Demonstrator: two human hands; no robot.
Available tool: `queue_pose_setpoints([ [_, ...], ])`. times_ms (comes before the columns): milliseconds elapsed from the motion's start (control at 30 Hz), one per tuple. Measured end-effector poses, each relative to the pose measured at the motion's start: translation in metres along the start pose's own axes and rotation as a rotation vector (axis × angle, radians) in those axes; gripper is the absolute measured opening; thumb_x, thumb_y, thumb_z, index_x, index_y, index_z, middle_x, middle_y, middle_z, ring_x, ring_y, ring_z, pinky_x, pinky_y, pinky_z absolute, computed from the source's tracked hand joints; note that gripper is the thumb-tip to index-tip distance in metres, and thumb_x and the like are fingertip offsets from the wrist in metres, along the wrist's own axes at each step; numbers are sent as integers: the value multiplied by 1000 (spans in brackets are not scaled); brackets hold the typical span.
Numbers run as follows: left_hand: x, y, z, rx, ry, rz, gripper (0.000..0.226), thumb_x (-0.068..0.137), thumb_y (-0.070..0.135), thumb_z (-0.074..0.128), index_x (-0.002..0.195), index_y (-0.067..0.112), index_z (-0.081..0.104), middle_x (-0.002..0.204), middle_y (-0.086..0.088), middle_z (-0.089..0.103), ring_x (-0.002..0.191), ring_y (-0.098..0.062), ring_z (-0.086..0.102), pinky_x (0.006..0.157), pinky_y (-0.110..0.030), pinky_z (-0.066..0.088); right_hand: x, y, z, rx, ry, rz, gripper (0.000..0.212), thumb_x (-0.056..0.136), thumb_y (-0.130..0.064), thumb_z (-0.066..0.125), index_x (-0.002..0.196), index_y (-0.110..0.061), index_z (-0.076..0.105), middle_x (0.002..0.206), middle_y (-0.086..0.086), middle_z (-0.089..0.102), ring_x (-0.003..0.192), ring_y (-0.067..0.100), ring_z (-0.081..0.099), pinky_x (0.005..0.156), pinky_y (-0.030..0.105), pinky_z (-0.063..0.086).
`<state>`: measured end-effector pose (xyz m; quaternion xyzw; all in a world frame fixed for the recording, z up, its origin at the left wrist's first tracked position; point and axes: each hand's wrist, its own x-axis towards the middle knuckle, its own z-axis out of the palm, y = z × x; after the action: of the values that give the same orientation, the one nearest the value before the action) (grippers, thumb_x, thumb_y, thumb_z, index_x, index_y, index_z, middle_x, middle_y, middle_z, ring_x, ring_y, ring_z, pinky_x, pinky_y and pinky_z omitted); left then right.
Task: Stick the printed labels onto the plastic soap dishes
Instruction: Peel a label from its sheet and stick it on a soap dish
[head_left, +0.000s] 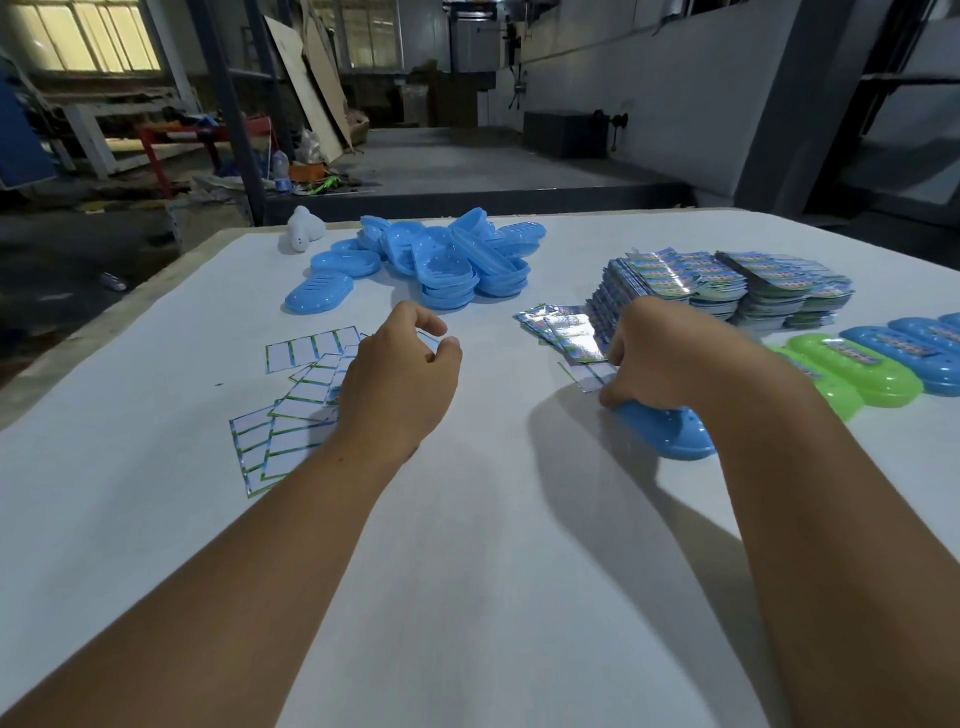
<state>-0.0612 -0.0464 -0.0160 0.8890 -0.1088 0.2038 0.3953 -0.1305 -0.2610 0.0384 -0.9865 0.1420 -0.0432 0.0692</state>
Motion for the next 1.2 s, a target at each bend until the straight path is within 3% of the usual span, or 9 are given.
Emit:
queue_pose_setpoints([
  [133, -1, 1, -1, -4, -11, 9, 6, 93, 34, 60, 95, 30, 56, 55, 10, 57, 68, -14, 61, 71, -37, 53, 2, 3, 2, -2, 1, -4, 21, 73, -18, 80, 84, -12, 64, 73, 5, 60, 71, 30, 58, 70, 32, 54],
  [233, -2, 0, -2, 0, -3, 15, 4, 92, 34, 60, 92, 30, 57, 55, 10, 57, 68, -14, 61, 68, -35, 51, 5, 2, 5, -34, -3, -39, 33, 78, -18, 74, 110, -12, 67, 93, 9, 68, 86, 33, 65, 79, 36, 57],
  [400, 2, -2, 1, 84, 23, 54, 4, 91, 33, 58, 91, 30, 61, 62, 11, 56, 69, -13, 57, 62, -31, 44, 6, -15, 13, 52, 40, -143, 17, 82, -20, 67, 70, -18, 54, 69, 3, 53, 75, 31, 53, 57, 31, 41],
  [467, 5, 0, 4, 129, 52, 90, 9, 92, 32, 57, 95, 27, 64, 73, 11, 60, 75, -15, 56, 63, -31, 43, 5, -26, 19, 91, 42, -194, 7, 86, -27, 67, 92, -26, 69, 92, 0, 67, 95, 29, 61, 76, 34, 52],
  [533, 11, 1, 10, 164, 80, 131, 15, 94, 30, 57, 102, 23, 67, 94, 7, 64, 86, -17, 58, 69, -33, 48, 3, -36, 24, 132, 38, -224, 33, 90, -32, 64, 122, -27, 69, 121, -1, 69, 116, 24, 61, 97, 38, 51],
  [700, 53, 2, 31, 350, 98, 231, 30, 96, 20, 53, 125, 22, 63, 125, 0, 63, 112, -24, 56, 91, -41, 46, 5, -44, 31, 203, 72, -285, 34, 90, -26, 58, 122, -27, 69, 121, -4, 71, 113, 21, 63, 94, 36, 53],
  [867, 93, -11, 42, 664, -127, 218, 65, 92, 11, 54, 152, 24, 33, 152, -2, 43, 133, -27, 42, 104, -43, 40, 7, -43, 36, 250, 46, -334, 34, 89, -23, 59, 121, -25, 69, 116, -5, 71, 113, 20, 62, 96, 37, 52],
  [1033, 106, -20, 45, 614, -130, 223, 45, 102, 28, 47, 147, 22, 43, 140, -5, 54, 123, -27, 48, 100, -43, 43, 9, -42, 35, 276, 45, -349, 34, 89, -24, 59, 122, -26, 69, 115, -7, 71, 112, 18, 62, 95, 35, 52],
  [1200, 106, -26, 44, 308, 45, 94, 21, 101, 30, 52, 111, 18, 65, 108, -3, 66, 102, -22, 57, 89, -40, 53, 8, -42, 36, 294, 11, -372, 34, 90, -26, 59, 123, -26, 67, 117, -7, 70, 111, 18, 61, 94, 34, 52],
])
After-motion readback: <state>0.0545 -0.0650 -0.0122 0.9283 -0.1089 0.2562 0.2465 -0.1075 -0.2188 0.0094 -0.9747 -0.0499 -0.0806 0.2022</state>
